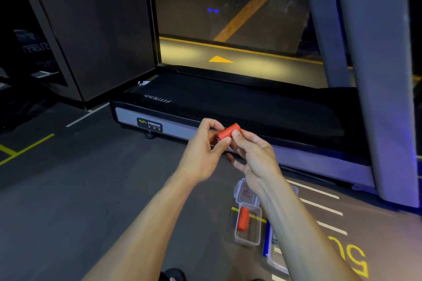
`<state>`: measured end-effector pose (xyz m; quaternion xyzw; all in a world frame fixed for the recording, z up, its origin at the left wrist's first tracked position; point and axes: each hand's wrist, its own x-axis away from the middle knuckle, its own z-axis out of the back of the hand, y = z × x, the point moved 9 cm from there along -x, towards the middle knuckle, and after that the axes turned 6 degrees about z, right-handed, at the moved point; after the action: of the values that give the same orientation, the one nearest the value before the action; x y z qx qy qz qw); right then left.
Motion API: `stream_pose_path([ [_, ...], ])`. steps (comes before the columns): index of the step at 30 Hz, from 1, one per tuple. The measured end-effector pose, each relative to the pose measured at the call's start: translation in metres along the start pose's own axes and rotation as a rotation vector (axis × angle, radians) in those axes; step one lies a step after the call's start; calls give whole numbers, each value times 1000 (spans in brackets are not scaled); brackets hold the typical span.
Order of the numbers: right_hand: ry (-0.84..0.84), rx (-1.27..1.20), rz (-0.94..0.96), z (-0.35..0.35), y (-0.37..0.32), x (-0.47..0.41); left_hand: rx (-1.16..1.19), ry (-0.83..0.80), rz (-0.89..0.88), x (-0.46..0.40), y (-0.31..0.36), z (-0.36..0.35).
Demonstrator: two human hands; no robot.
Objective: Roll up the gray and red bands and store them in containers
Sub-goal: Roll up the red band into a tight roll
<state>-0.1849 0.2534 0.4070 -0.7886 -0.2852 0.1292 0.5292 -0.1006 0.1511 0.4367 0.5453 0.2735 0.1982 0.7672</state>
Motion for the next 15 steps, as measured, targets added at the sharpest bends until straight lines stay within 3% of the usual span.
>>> stream_pose_path([
  [5,104,104,90,9,-16,-2,-291,101,-90,3,19,-16],
  [11,194,338,246,40,-43,-28,-354,-21,-29,-29,19,-55],
  [15,207,462,197,62,-22,-58,-328,-170,87,-44,-29,-78],
])
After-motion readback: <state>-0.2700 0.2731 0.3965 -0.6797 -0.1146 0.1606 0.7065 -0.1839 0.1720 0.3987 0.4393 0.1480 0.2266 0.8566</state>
